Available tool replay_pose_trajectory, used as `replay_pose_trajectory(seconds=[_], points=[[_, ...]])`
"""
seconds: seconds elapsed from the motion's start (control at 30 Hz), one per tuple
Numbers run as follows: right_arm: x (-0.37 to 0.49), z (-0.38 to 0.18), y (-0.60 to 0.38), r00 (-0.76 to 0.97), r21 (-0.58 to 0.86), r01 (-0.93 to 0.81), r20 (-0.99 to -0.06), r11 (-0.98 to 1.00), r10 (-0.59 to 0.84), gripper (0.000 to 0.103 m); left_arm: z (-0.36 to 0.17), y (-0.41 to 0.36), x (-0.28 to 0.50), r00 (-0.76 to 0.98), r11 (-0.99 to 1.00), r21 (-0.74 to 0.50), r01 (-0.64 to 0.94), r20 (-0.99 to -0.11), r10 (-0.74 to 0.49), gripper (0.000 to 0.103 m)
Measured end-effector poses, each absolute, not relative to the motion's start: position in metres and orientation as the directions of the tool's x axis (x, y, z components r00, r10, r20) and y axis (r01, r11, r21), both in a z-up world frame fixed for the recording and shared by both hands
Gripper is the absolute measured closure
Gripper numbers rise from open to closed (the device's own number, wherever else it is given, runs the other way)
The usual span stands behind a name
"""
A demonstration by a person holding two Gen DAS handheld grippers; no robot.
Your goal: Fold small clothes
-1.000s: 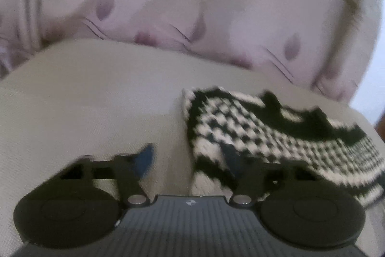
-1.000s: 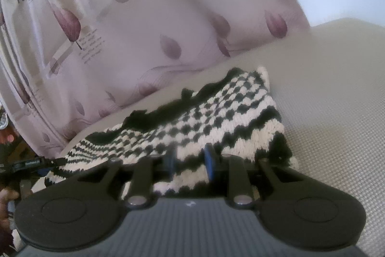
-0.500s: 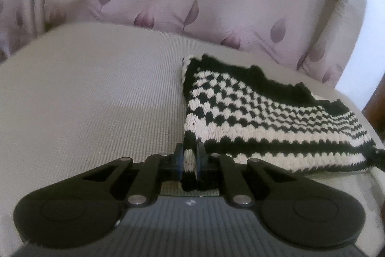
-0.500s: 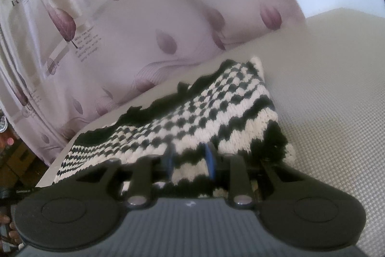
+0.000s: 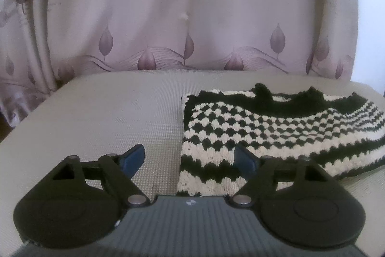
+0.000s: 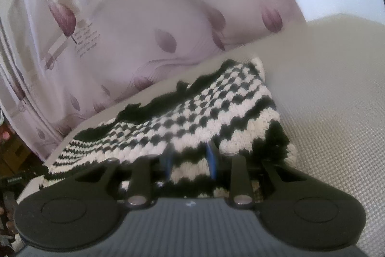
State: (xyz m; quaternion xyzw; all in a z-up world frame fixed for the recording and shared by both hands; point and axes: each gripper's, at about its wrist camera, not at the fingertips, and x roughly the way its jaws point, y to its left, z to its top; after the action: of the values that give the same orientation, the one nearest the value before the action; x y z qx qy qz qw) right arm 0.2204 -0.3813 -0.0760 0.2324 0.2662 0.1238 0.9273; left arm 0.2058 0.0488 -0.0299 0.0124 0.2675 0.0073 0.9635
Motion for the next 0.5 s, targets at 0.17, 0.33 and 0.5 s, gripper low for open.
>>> replay_pose_trajectory(seconds=[0.17, 0.33, 0.5], points=[[0.220, -0.073, -0.372, 0.822, 0.450, -0.143, -0.442, 0.882, 0.359, 0.048, -0.038, 0.049, 0.211, 0.845, 0.999, 0.031, -0.027, -0.533, 0.039, 0.022], [0.221, -0.072, -0.363, 0.813, 0.400, -0.154, -0.468, 0.903, 0.346, 0.043, -0.046, 0.052, 0.217, 0.836, 0.999, 0.026, -0.043, -0.547, 0.050, 0.018], [0.222, -0.071, -0.359, 0.810, 0.375, -0.154, -0.482, 0.914, 0.334, 0.043, -0.051, 0.053, 0.218, 0.836, 0.998, 0.029, -0.054, -0.546, 0.061, 0.012]])
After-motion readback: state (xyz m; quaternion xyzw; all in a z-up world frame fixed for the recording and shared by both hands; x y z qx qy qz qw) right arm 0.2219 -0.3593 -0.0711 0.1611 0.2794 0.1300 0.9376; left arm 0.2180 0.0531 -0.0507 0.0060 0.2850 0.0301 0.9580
